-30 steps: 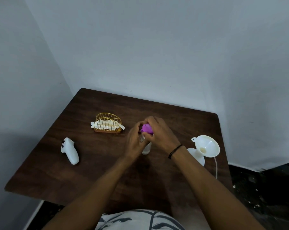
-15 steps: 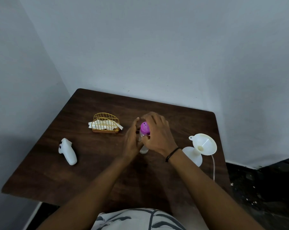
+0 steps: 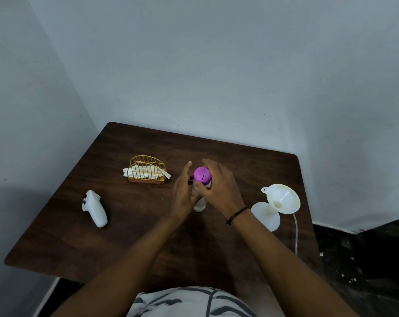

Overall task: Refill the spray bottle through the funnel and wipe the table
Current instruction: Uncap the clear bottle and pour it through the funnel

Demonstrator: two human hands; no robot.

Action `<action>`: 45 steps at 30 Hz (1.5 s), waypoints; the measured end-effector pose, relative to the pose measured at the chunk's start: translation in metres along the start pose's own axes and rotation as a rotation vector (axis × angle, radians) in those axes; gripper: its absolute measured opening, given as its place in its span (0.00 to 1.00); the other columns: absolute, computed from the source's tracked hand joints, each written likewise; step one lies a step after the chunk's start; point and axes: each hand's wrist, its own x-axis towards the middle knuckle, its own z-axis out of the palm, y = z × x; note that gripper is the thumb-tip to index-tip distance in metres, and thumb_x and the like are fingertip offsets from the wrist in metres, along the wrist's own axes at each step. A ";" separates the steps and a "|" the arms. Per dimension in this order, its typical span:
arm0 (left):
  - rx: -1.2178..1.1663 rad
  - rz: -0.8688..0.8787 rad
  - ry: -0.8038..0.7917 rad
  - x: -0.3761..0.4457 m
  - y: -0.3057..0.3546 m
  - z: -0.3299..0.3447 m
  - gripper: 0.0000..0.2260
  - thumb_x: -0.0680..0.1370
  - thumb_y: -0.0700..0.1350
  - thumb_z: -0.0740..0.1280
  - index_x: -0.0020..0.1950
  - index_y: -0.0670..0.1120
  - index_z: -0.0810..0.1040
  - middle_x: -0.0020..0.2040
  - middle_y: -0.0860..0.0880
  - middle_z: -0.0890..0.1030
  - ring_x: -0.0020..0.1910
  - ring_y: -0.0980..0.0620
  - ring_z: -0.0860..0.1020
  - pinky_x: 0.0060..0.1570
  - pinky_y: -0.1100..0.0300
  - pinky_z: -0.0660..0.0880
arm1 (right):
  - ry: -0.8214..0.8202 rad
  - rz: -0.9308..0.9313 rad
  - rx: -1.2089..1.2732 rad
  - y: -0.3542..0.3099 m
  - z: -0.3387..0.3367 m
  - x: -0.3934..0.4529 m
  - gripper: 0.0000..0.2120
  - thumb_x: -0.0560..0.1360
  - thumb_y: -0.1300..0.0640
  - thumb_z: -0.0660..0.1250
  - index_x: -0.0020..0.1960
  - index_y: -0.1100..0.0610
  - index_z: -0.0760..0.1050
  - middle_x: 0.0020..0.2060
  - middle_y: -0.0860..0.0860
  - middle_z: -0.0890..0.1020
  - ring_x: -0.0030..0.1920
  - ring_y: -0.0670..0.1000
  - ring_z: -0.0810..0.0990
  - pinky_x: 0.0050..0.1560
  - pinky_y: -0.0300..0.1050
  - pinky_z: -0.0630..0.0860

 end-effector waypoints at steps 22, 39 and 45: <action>-0.017 -0.011 0.041 -0.002 -0.003 0.002 0.35 0.78 0.49 0.69 0.80 0.48 0.54 0.75 0.45 0.70 0.69 0.55 0.70 0.66 0.49 0.73 | 0.127 0.178 0.167 -0.011 0.017 -0.013 0.41 0.69 0.36 0.71 0.75 0.51 0.60 0.69 0.52 0.67 0.66 0.48 0.67 0.63 0.47 0.74; -0.005 0.001 0.016 -0.001 -0.003 0.001 0.39 0.74 0.63 0.63 0.80 0.49 0.55 0.75 0.49 0.69 0.69 0.58 0.67 0.65 0.54 0.71 | 0.199 0.175 0.240 -0.010 0.016 -0.010 0.37 0.70 0.48 0.75 0.74 0.51 0.62 0.66 0.49 0.72 0.64 0.44 0.68 0.62 0.50 0.76; -0.011 0.002 0.016 -0.003 -0.001 -0.001 0.39 0.74 0.61 0.64 0.80 0.47 0.56 0.74 0.44 0.71 0.71 0.50 0.71 0.67 0.47 0.73 | 0.134 0.205 0.247 -0.014 0.017 -0.010 0.46 0.69 0.43 0.75 0.78 0.47 0.52 0.72 0.51 0.64 0.71 0.50 0.65 0.69 0.50 0.71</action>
